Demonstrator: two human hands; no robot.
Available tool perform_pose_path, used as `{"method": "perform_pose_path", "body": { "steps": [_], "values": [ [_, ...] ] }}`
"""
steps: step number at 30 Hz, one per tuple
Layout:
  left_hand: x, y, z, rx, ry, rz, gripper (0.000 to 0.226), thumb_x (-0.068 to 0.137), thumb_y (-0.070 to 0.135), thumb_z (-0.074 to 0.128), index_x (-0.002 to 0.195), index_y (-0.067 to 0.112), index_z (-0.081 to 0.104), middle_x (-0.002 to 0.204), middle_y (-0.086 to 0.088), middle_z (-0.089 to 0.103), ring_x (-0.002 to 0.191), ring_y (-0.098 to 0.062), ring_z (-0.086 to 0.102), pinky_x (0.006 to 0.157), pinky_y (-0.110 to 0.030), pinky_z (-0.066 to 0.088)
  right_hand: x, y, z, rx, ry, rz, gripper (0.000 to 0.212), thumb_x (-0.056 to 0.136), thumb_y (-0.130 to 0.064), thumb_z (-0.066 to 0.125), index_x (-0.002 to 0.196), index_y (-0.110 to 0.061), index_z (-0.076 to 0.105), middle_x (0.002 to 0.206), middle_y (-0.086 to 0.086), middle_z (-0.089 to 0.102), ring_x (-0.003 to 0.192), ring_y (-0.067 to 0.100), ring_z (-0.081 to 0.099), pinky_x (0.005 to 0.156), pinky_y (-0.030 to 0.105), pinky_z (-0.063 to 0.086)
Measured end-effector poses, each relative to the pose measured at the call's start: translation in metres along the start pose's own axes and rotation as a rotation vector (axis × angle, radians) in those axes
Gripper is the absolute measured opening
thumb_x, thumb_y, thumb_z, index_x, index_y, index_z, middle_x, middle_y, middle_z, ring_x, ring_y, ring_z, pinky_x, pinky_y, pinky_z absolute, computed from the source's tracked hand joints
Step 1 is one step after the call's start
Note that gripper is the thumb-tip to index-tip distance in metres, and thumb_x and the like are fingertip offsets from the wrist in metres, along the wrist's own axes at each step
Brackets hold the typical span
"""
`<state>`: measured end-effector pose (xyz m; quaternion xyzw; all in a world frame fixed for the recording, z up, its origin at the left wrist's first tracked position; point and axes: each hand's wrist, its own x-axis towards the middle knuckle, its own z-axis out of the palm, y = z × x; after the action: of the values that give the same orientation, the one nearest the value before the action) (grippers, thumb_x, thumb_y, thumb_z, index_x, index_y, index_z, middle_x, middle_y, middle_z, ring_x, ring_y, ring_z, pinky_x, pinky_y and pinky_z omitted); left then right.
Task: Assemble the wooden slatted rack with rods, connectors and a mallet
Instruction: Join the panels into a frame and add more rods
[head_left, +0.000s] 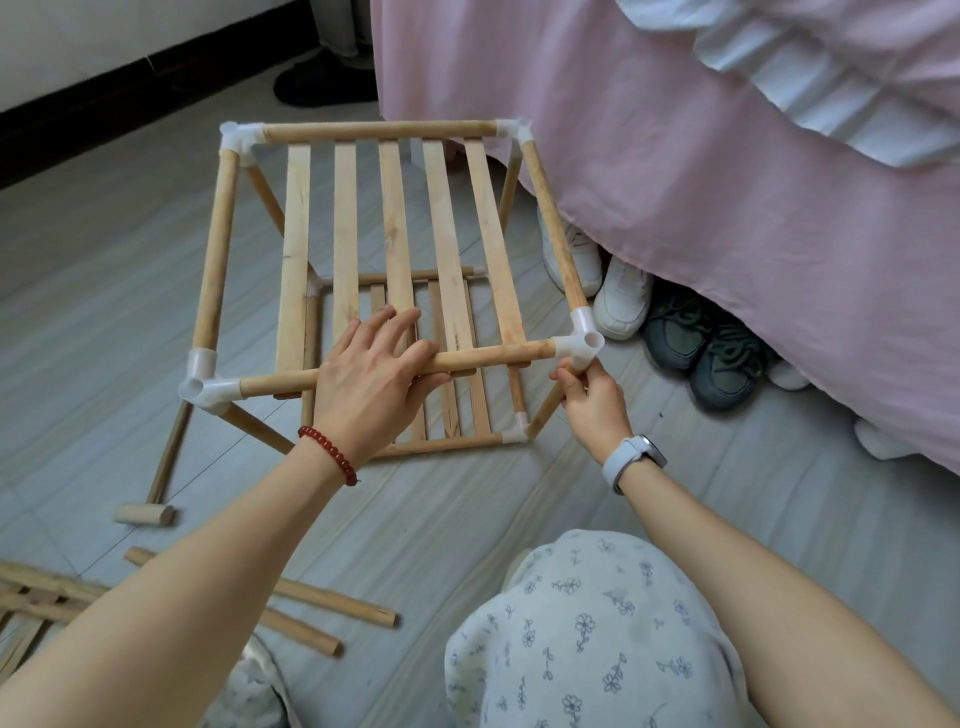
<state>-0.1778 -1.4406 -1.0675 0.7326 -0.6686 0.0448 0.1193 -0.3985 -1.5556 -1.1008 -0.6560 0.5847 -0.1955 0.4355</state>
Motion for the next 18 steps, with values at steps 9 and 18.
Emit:
{"method": "perform_pose_path", "body": {
  "steps": [9,18],
  "values": [
    [0.0048,0.0019,-0.0010,0.003,0.024,0.003,0.047,0.091,0.053,0.033,0.092,0.019,0.066,0.126,-0.013,0.059,0.120,-0.036,0.052,0.087,-0.049,0.049,0.0056,-0.0002,0.0010,0.054,0.034,-0.002,0.008,0.094,-0.022,0.053,0.096,-0.016,0.058,0.078,-0.008,0.058,0.084,0.020,0.060,0.085,0.047,0.051],
    [0.0049,0.0008,-0.0016,0.023,0.047,0.000,0.047,0.091,0.052,0.033,0.088,0.019,0.067,0.125,-0.013,0.061,0.118,-0.036,0.054,0.082,-0.047,0.051,0.0104,0.0021,0.0053,0.100,0.042,-0.004,0.011,0.094,-0.021,0.053,0.098,-0.013,0.060,0.082,-0.005,0.060,0.086,0.019,0.060,0.086,0.049,0.052]
  ]
}}
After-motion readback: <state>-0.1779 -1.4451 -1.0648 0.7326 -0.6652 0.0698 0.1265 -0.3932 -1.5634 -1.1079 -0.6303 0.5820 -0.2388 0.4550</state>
